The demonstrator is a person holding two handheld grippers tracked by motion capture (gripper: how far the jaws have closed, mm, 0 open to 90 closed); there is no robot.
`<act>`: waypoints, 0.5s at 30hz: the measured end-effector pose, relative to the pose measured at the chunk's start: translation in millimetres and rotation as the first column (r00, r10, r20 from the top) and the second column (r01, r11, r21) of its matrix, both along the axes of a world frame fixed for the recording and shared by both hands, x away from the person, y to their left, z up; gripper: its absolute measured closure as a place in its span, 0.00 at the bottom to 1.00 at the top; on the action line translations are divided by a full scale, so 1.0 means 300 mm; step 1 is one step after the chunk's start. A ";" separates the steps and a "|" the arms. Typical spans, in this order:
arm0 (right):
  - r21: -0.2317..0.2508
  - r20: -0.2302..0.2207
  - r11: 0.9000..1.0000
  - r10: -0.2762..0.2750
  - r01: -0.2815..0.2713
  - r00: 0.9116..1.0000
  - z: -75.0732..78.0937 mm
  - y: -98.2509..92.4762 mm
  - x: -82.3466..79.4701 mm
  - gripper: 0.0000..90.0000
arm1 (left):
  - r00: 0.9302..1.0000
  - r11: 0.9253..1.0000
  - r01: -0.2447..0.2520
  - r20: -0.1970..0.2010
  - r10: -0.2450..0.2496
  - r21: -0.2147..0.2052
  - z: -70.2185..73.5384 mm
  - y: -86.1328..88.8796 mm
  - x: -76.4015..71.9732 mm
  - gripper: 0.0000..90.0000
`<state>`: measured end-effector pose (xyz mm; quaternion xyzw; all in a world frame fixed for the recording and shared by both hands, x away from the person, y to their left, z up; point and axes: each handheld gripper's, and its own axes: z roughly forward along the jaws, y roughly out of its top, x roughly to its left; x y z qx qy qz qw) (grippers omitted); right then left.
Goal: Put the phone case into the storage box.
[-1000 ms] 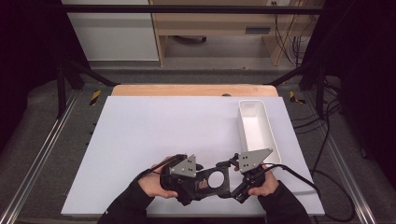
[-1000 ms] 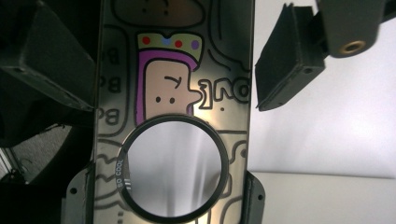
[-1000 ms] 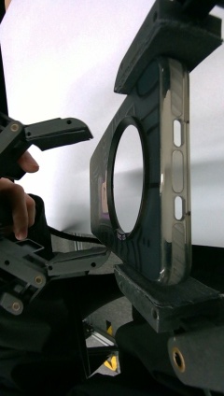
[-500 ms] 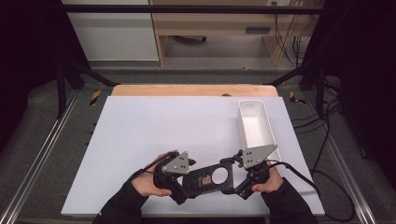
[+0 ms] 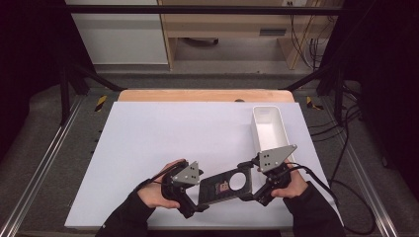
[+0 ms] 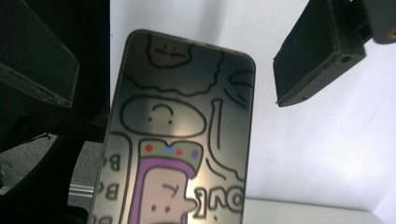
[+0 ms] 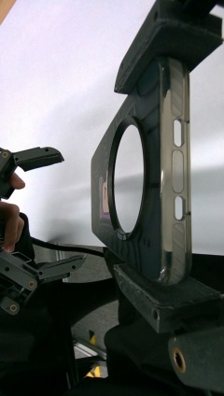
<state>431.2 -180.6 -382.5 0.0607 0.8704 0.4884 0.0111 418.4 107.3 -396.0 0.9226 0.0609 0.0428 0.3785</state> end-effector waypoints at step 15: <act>-0.144 0.019 0.989 0.042 -0.039 0.999 0.077 0.060 0.015 0.14 | 1.000 0.998 -0.008 -0.025 0.010 0.057 -0.018 -0.026 0.030 0.00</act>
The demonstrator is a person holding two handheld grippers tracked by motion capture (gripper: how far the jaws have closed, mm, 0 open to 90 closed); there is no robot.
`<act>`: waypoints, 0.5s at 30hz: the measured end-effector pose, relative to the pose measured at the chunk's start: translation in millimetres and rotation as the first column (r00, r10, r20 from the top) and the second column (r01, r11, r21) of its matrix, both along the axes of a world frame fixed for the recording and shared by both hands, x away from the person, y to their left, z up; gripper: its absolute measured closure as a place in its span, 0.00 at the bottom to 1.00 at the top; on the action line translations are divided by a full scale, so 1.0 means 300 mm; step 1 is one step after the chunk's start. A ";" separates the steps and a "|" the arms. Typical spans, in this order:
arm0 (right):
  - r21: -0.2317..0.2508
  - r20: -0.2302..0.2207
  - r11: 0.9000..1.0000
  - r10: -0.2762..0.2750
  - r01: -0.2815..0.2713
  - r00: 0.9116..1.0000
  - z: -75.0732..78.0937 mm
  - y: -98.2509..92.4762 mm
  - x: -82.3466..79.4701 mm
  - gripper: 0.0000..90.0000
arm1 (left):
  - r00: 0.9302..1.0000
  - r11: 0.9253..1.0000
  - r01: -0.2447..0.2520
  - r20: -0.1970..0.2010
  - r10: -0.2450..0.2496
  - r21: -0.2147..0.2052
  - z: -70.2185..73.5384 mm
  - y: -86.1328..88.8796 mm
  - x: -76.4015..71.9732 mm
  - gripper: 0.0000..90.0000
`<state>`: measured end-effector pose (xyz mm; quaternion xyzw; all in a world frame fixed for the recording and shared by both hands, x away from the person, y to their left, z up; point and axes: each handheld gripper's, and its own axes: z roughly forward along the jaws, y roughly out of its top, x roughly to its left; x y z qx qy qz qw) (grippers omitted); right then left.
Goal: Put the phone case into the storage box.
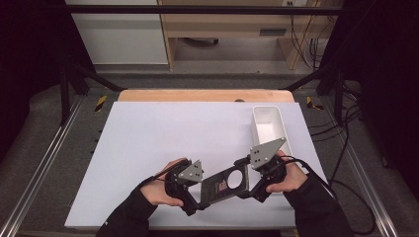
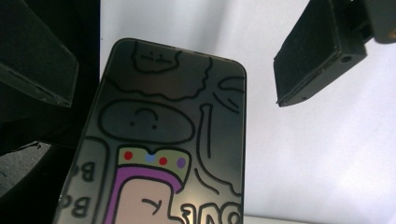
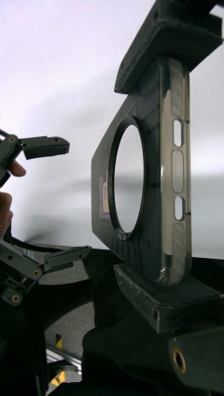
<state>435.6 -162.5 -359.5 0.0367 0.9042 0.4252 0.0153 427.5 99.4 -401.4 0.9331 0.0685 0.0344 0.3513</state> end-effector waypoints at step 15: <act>-0.096 0.010 0.995 0.031 -0.030 0.999 0.028 0.064 0.005 0.14 | 0.999 0.997 0.027 -0.023 -0.025 0.074 -0.023 -0.061 0.013 0.00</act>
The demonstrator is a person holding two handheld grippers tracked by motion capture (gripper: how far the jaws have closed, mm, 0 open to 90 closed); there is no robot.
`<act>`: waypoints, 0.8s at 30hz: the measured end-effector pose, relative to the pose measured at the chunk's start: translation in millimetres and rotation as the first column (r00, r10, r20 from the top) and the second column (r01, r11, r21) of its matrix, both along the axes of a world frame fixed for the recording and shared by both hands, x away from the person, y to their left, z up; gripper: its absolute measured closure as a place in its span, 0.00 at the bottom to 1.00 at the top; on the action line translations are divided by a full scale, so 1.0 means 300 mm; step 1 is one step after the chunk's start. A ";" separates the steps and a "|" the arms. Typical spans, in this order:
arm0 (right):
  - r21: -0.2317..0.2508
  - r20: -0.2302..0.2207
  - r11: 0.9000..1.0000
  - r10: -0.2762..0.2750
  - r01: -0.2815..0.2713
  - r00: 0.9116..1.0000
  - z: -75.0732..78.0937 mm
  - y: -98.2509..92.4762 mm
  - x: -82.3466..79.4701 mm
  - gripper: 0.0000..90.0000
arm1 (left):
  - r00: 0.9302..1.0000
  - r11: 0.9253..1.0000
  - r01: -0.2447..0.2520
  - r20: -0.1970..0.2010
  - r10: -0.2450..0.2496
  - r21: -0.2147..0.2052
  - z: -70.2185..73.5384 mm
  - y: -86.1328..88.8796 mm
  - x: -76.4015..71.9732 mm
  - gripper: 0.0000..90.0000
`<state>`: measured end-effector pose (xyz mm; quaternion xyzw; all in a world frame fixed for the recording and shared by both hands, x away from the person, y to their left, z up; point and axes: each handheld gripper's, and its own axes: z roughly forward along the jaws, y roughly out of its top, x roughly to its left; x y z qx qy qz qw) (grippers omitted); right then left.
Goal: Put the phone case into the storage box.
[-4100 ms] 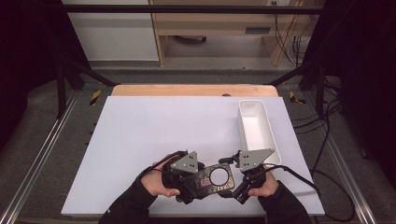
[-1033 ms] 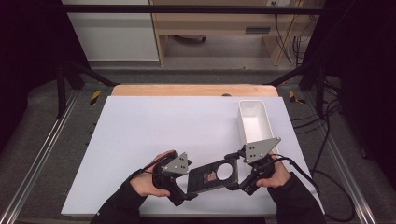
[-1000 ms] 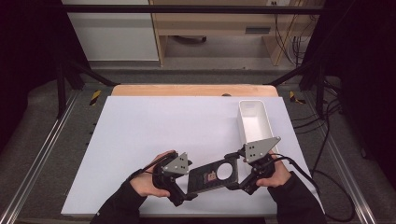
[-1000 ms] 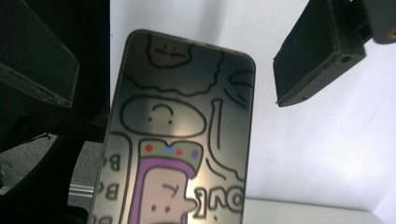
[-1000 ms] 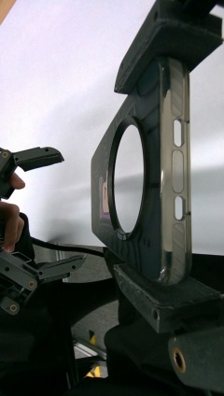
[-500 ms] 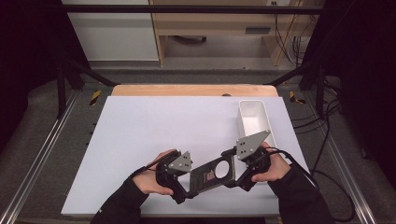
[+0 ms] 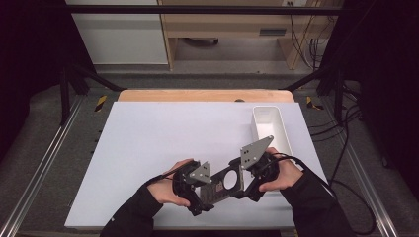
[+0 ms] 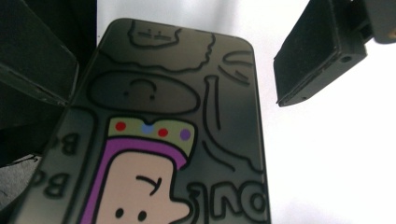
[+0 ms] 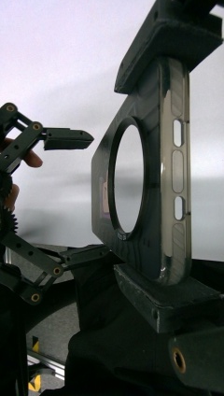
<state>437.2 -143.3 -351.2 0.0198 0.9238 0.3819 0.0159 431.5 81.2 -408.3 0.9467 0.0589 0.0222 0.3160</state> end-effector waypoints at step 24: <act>-0.108 -0.005 0.993 0.040 -0.040 0.999 0.014 0.084 0.011 0.14 | 0.998 0.994 0.057 -0.031 -0.054 0.092 -0.027 -0.048 0.013 0.04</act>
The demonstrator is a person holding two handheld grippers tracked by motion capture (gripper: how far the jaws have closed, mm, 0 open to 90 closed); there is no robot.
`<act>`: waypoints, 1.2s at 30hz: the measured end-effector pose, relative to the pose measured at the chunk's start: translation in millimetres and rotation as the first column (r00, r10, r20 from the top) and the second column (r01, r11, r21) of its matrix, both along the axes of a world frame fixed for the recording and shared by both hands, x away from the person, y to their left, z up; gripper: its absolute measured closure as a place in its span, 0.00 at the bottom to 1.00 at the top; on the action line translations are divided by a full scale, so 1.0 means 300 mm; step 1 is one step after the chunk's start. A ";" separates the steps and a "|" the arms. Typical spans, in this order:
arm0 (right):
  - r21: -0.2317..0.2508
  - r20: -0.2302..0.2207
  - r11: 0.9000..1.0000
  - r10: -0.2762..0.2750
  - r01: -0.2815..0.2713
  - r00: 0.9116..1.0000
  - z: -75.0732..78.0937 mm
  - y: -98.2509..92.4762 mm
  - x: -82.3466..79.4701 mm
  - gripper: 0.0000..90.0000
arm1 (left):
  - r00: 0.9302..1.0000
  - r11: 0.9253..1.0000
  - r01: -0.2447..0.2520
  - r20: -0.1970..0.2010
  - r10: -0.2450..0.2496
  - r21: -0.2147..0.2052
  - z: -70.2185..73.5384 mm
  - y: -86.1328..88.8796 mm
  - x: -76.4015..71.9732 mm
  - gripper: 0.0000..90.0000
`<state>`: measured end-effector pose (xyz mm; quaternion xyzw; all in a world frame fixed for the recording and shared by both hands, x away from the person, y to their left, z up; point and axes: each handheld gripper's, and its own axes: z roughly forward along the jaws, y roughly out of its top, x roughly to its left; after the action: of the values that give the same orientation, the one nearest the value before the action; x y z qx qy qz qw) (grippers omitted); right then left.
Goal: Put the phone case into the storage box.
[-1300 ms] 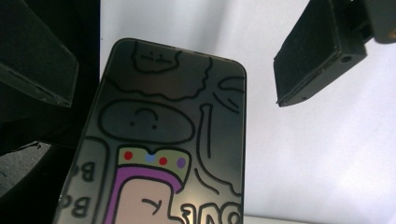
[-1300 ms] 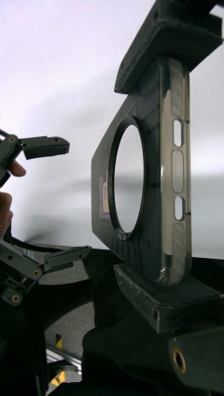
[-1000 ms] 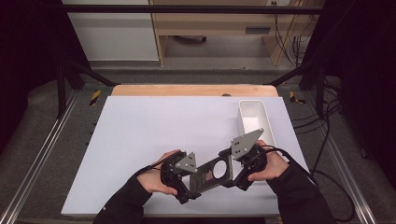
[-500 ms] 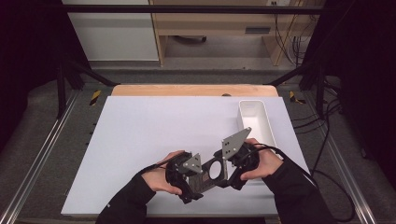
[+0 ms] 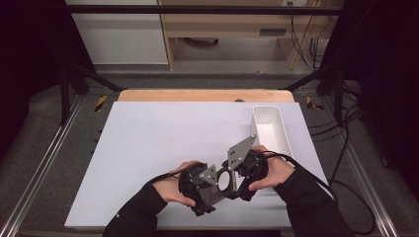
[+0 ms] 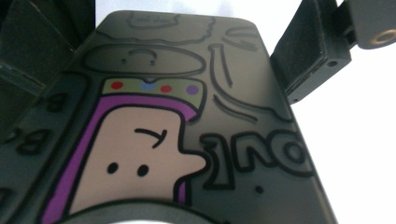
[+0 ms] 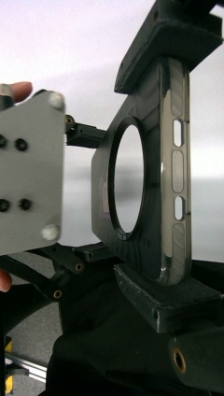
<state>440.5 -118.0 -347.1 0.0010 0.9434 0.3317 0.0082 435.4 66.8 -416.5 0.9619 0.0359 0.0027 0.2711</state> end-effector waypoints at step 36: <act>-0.007 -0.016 1.000 -0.005 0.005 1.000 0.005 0.017 0.000 0.11 | 1.000 0.999 0.024 0.014 -0.024 0.045 -0.012 -0.012 -0.001 0.13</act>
<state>440.5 -112.7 -345.6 0.0061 0.9446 0.3281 0.0018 435.3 63.1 -420.0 0.9681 0.0224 0.0073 0.2496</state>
